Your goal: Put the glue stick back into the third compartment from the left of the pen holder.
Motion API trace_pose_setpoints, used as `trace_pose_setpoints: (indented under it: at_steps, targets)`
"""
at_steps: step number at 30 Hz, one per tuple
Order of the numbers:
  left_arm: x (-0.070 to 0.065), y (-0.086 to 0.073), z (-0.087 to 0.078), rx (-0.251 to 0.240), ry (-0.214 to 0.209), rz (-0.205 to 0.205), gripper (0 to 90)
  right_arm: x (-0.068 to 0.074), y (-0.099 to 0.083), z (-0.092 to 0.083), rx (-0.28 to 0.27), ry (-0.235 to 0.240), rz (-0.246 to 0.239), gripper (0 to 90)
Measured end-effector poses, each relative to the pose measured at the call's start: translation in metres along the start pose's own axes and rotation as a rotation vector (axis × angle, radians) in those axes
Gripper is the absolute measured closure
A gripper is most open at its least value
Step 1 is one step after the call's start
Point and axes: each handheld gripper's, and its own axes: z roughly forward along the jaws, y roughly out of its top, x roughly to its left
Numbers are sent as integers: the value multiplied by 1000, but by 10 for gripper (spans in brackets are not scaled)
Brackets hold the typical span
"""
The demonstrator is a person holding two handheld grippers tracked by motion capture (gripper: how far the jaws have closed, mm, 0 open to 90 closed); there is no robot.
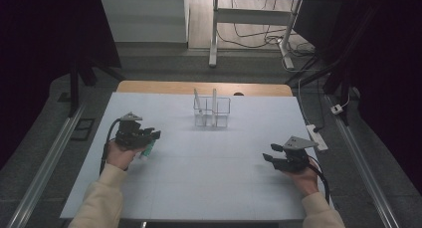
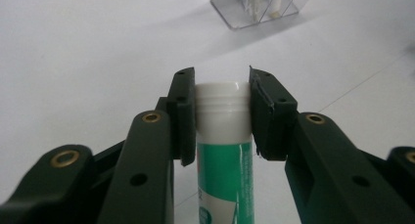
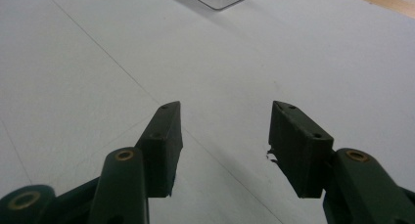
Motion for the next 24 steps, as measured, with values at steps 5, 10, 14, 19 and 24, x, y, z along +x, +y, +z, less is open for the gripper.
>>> trace_pose_setpoints:
  at_steps: [5,10,14,19,24]
  targets:
    - [0,0,-1,-30,-22,-6,652,0,0,0,-2,-2,4,459]
    - [-1,2,-1,-71,-43,-4,652,1,0,-1,1,-5,6,458]
    - [-2,3,1,-91,-50,-3,651,2,-1,-1,6,-5,6,457]
    - [-4,6,4,-111,-67,4,651,2,-3,-1,8,-4,14,457]
    - [-10,14,6,-134,-86,23,651,2,-5,-3,10,-5,21,455]
